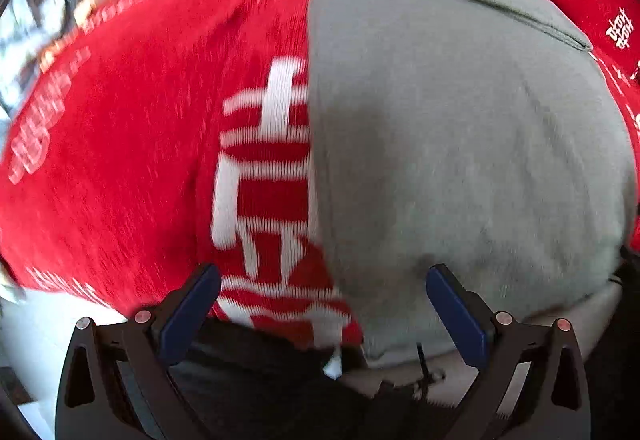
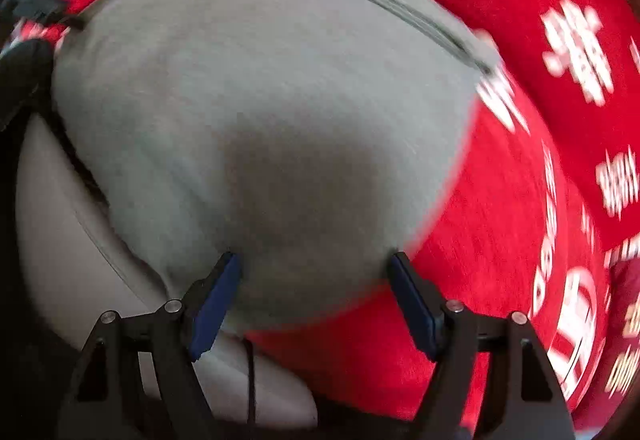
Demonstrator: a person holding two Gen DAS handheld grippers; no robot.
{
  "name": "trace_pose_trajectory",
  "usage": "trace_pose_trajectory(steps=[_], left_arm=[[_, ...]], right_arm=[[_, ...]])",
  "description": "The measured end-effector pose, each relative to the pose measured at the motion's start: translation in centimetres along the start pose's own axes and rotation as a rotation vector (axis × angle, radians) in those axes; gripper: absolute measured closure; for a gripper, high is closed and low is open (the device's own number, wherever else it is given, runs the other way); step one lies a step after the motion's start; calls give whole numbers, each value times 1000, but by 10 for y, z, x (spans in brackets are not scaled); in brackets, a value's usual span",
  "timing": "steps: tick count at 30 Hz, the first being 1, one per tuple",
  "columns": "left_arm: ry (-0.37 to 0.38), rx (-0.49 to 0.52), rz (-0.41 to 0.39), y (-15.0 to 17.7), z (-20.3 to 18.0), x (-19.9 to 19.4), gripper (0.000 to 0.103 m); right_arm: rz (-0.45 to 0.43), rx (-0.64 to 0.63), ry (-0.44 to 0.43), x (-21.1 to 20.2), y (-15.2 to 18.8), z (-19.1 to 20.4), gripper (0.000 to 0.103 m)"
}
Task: Fold small clothes
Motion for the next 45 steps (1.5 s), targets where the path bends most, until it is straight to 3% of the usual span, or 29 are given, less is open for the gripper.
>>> trace_pose_trajectory(steps=[3,9,14,15,17,19,25,27,28,30,33,35,36,44,45], left_arm=[[40,52,65,10,-16,11,0],[-20,257,104,28,-64,21,0],[-20,242,101,29,-82,20,0],[-11,234,96,27,-83,20,2],[2,225,74,25,-82,15,10],[22,215,47,28,-86,6,25],[81,168,13,32,-85,-5,42],[87,158,6,32,-82,-8,45],[88,158,6,33,-82,-9,45],[93,144,29,27,-68,-6,37],[105,124,61,21,-50,5,15],[65,113,87,20,-46,15,13],[55,108,117,23,-40,19,5],[26,116,175,23,-65,36,3],[19,123,170,23,-71,36,10]], right_arm=[[-33,90,-86,-5,5,-6,24],[7,133,-204,5,8,-7,24],[-12,245,-351,5,13,-20,26],[-19,264,-387,5,14,-22,29],[-28,272,-464,4,14,-17,55],[-10,258,-485,8,22,-2,56],[-22,355,-602,22,32,-12,56],[-47,360,-611,17,34,-18,72],[-69,359,-617,14,33,-15,84],[-111,342,-615,7,32,-16,84],[-54,338,-586,16,29,-12,83],[-43,349,-610,21,26,-5,83],[-44,355,-618,21,25,-4,83],[-47,361,-659,25,22,2,82],[-52,353,-653,24,24,1,82]])
Point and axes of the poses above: each gripper's, at about its wrist camera, not at the fingertips, and x roughly the way its jaws point, z to its left, y to its underside, the point moved 7 cm from there along x, roughly the way its jaws point, and after that the axes turned 11 degrees about -x, right-handed, at the moved point
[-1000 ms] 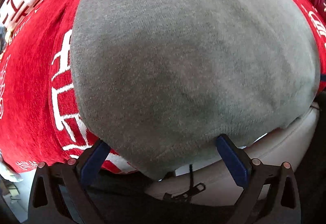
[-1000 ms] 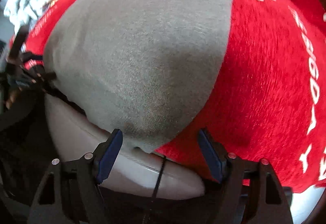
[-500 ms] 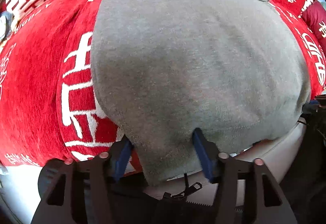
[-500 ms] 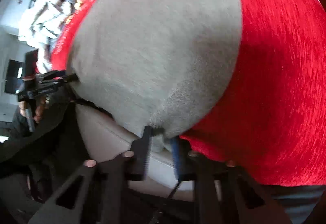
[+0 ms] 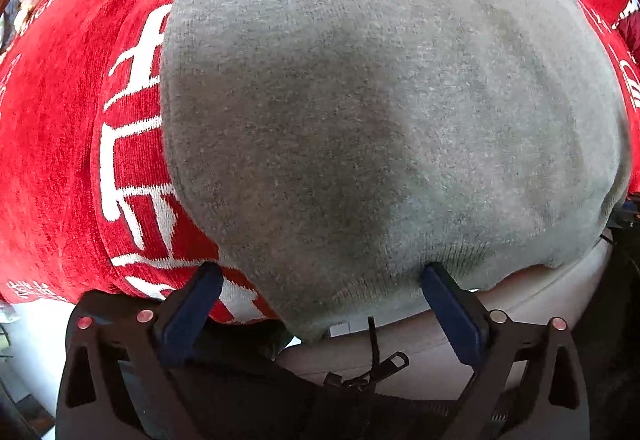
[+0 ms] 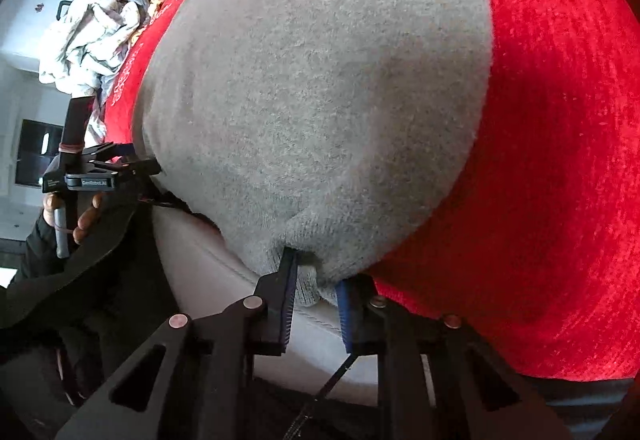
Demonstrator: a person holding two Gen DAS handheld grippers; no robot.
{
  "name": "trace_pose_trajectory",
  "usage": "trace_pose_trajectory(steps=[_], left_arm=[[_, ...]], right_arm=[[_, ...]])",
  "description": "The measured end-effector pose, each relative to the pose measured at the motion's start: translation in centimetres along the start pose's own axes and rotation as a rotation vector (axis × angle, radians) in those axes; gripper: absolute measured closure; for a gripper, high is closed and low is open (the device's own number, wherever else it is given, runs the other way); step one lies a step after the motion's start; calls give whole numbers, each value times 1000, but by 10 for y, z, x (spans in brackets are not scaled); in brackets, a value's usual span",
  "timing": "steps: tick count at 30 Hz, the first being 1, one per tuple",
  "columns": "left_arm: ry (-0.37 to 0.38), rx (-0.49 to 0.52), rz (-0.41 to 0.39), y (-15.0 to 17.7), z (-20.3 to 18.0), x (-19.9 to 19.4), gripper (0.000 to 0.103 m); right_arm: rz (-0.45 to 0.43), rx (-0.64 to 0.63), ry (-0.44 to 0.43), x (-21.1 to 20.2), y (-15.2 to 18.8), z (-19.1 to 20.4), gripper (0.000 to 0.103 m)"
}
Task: Fold small clothes
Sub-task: 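Grasp the hem with the left gripper while the right gripper grasps the hem beside it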
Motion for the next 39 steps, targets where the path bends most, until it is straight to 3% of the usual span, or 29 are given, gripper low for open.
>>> trace_pose_trajectory(steps=[2,4,6,11,17,20,22,25,27,28,29,34,39], left_arm=[[14,7,-13,5,-10,-8,28],[34,10,-22,6,-16,-21,67],[84,-10,-4,11,-17,-23,91],[91,-12,-68,16,-21,-38,91],[151,-16,-268,-1,-34,-95,91],[128,-44,-247,-21,-36,-83,91],[103,-47,-210,-24,-34,-67,91],[119,-70,-182,-16,-26,-57,91],[150,-89,-176,-21,-24,-56,91],[161,-95,-173,-20,-24,-55,91],[172,-100,-170,-21,-24,-54,91],[205,-103,-171,-18,-9,-52,91],[246,-115,-172,-18,6,-52,91]], right_arm=[[-22,-38,-7,-1,-4,8,83],[-75,-82,-23,-11,-9,20,90],[-126,-115,-31,-25,-11,23,93],[-253,-166,-61,-50,-19,35,95],[-418,-154,-42,-93,-39,31,96],[-345,-49,51,-83,-43,5,95],[-296,24,42,-73,-37,-7,92],[-225,19,63,-64,-19,-10,89],[-153,22,98,-55,-7,-11,62],[-132,27,105,-50,-3,-11,38],[-127,33,106,-48,-1,-12,32],[-113,88,-57,-27,-9,-12,32],[-39,21,-83,-2,-15,4,32]])
Point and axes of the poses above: each gripper's, at about its wrist camera, not at the fingertips, and x roughly the way its jaws point, z to its left, y to its underside, the point moved 7 cm from there along x, roughly the way its jaws point, and after that the axes turned 11 degrees about -x, right-handed, at the moved point
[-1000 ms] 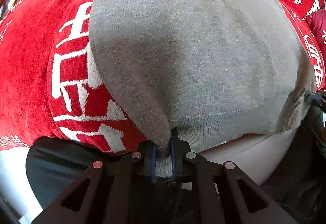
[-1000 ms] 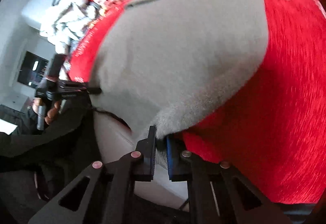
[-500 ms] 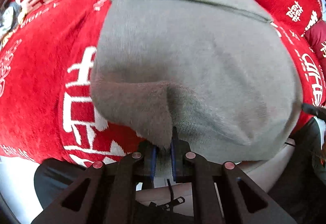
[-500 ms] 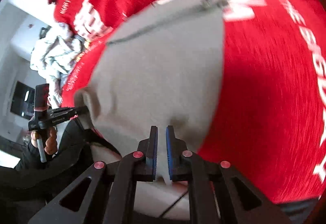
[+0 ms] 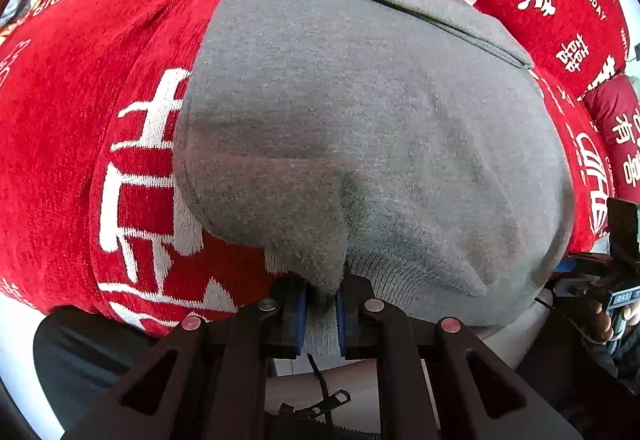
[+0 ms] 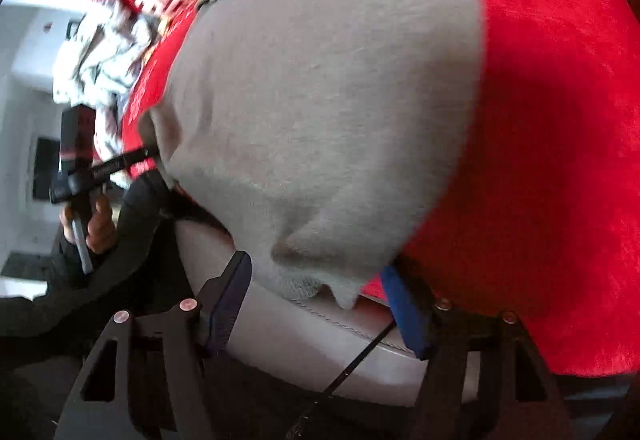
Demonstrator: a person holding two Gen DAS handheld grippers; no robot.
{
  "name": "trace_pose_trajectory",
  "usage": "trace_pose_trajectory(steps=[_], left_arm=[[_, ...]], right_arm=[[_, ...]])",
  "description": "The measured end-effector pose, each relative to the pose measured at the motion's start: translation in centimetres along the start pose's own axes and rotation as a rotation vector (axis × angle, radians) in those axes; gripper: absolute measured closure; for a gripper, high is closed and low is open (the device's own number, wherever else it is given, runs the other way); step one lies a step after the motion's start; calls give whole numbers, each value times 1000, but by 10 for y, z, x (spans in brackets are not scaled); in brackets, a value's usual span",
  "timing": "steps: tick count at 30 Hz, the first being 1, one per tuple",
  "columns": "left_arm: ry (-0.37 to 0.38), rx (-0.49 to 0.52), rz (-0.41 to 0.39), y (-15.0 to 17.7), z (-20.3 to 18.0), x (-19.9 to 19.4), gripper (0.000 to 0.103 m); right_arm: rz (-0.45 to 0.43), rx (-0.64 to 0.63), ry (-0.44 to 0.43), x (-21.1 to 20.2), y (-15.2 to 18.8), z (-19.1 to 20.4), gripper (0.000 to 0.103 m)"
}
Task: Fold small clothes
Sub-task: 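Grasp the hem with the left gripper while the right gripper grasps the hem beside it, then lift the held hem with both grippers and fold it toward the collar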
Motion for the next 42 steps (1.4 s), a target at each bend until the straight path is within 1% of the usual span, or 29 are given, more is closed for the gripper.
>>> trace_pose_trajectory(steps=[1,2,3,4,5,7,8,10,11,12,13,15,18,20,22,25,27,29,32,37,39,42], left_arm=[[3,0,-2,0,0,0,91],[7,1,-4,0,-1,-1,91],[12,4,-4,2,7,-4,91],[17,3,-4,2,7,-5,91],[24,-1,-4,2,6,-4,91],[38,-8,-1,0,6,-2,91],[43,-9,-2,1,7,-3,91],[43,-4,-7,2,9,-4,91],[41,-2,-8,2,9,-4,91],[37,1,-10,2,8,-4,91],[31,6,-13,2,7,-5,91],[14,21,-24,4,5,-7,91],[-6,50,-38,8,-1,-14,92],[7,65,-52,11,-4,-25,92],[29,86,-87,15,-7,-40,92],[42,117,-144,19,-9,-62,92],[60,113,-177,19,-8,-75,92],[83,93,-198,17,-6,-84,92],[135,45,-240,9,-1,-99,92],[248,-110,-274,-15,10,-111,92],[273,-152,-281,-23,11,-113,92],[291,-174,-296,-31,7,-116,92]], right_arm=[[-7,-3,-7,0,0,1,34],[-23,-9,-23,-3,0,2,50],[-42,-16,-49,-5,-1,5,66],[-56,-23,-65,-10,1,5,86],[-72,-36,-73,-13,0,7,87],[-77,-68,-64,-13,0,12,87],[-58,-75,-45,-8,0,11,87],[22,-66,5,6,4,5,84],[51,-65,4,11,7,2,84],[60,-73,-9,14,8,4,84],[52,-99,-1,13,6,9,94],[-13,-177,7,-2,0,26,95],[-105,-239,-11,-26,-6,48,96],[-146,-249,-24,-37,-8,57,96],[-202,-272,-42,-52,-10,68,96],[-280,-290,-66,-71,-12,81,96],[-323,-297,-77,-83,-15,85,96],[-358,-298,-78,-93,-18,86,96],[-437,-280,-94,-109,-27,88,96],[-588,-202,-154,-146,-43,78,96],[-648,-157,-171,-157,-49,71,96],[-714,-87,-198,-169,-57,60,96]])
Point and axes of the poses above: each gripper's, at about its wrist camera, not at the fingertips, and x roughly the way its jaws point, z to its left, y to its underside, the point moved 7 cm from there along x, roughly the way its jaws point, and after that the axes turned 11 degrees about -x, right-handed, at the moved point
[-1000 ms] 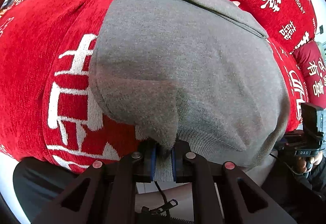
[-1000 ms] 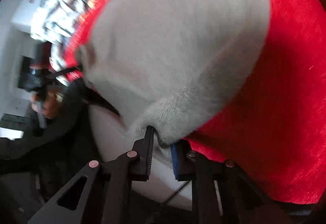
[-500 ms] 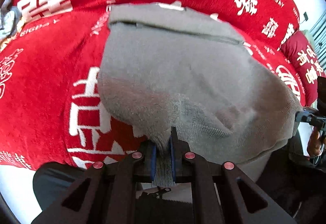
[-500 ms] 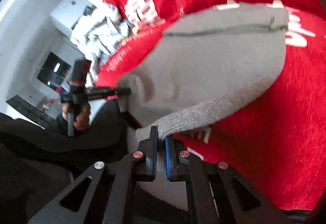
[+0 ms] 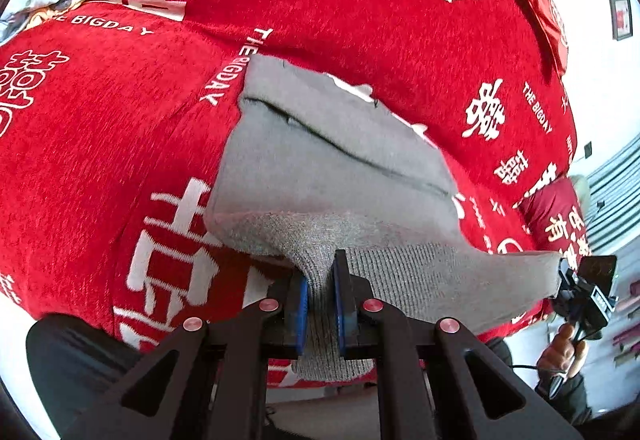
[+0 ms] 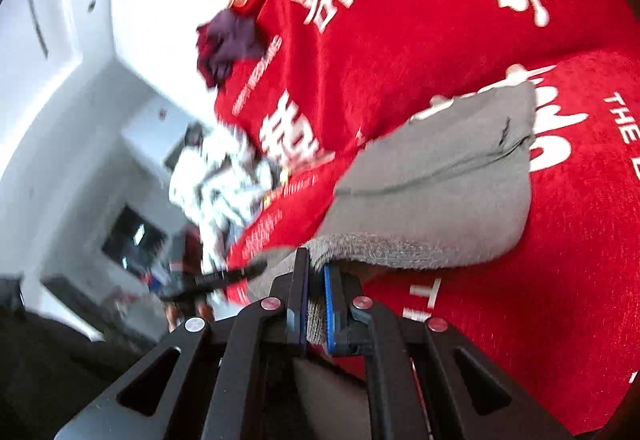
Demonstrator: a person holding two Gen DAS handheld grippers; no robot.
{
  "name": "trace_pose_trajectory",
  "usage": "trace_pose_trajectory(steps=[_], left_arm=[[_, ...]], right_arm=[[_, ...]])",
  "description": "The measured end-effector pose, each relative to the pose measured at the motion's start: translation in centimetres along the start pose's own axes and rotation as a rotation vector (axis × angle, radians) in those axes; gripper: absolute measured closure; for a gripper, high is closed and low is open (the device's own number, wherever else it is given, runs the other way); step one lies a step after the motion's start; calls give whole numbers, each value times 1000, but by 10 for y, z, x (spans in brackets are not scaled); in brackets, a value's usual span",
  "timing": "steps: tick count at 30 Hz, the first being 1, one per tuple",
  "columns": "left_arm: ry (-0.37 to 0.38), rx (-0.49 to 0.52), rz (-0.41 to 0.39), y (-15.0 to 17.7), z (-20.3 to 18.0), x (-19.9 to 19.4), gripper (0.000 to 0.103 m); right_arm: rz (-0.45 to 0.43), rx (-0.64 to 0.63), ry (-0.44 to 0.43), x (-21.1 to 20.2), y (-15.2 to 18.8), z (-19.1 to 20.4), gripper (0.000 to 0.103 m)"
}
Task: Fold small clothes
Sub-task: 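Lift the held hem with both grippers and fold it toward the collar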
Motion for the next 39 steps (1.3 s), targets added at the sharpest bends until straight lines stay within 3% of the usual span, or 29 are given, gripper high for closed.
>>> trace_pose_trajectory(steps=[5,20,28,39], left_arm=[[21,-3,-28,-17,-13,2,92],[1,25,-57,-94,-48,20,92],[-29,20,-39,-142,-60,61,92],[-77,18,-10,-216,-76,145,92]], right_arm=[[-69,63,23,-2,-19,-16,96],[-104,16,67,28,-87,-30,96],[-81,26,157,58,-120,-65,96],[-70,123,274,116,-176,-155,96]])
Point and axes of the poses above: each gripper's, at about its wrist camera, not at the fingertips, and x roughly the way its jaws point, z to its left, y to its underside, the point moved 7 cm from there along x, roughly the way its jaws point, and after that the axes turned 11 degrees about -x, right-handed, at the moved point
